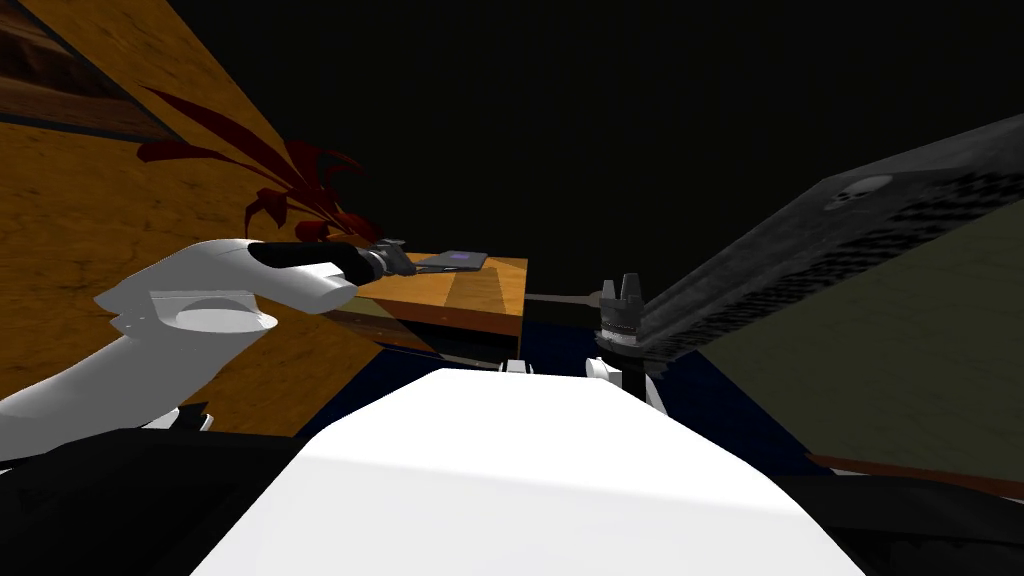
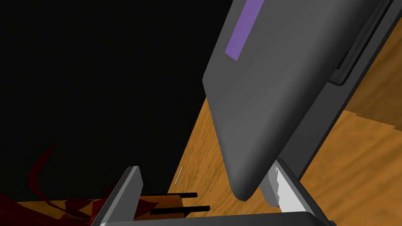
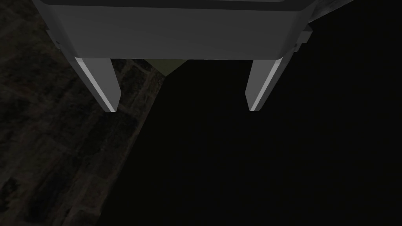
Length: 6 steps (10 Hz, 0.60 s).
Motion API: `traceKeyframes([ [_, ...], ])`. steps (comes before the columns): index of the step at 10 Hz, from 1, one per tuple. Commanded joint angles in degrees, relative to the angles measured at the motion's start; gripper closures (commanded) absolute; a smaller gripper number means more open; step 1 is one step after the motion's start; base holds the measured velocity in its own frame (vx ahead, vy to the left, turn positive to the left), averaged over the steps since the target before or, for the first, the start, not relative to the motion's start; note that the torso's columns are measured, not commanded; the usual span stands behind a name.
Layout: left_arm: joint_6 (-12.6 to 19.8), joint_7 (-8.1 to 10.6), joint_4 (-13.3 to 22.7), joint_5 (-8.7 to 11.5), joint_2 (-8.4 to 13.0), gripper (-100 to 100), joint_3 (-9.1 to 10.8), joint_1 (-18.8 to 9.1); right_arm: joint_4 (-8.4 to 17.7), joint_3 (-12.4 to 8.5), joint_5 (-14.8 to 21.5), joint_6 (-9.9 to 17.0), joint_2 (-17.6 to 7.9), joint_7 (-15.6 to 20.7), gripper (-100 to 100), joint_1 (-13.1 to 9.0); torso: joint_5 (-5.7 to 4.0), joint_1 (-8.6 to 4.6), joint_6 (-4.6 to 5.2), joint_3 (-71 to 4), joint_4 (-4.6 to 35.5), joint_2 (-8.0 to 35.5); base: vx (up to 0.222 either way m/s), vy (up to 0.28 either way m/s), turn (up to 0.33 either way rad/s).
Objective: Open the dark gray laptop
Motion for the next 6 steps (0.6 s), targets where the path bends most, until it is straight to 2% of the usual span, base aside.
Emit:
traceKeyframes([
  [1, 0.3, 0.21, -0.2, 0.1, 0.1, 0, 0.12, 0.0, 0.0, 0.0, 0.0, 0.0, 0.0, 0.0, 0, 0.0, 0.03, 0.06, 0.00, -0.1, 0.0, -0.1, 0.000, 0.000, 0.000],
  [6, 0.3, 0.18, -0.1, 0.2, 0.1, 0, -0.05, 0.1, 0.0, 0.0, 0.0, 0.0, 0.0, 0.0, 0, 0.0, -0.01, 0.02, 0.00, -0.1, 0.0, -0.1, 0.000, 0.000, 0.000],
])
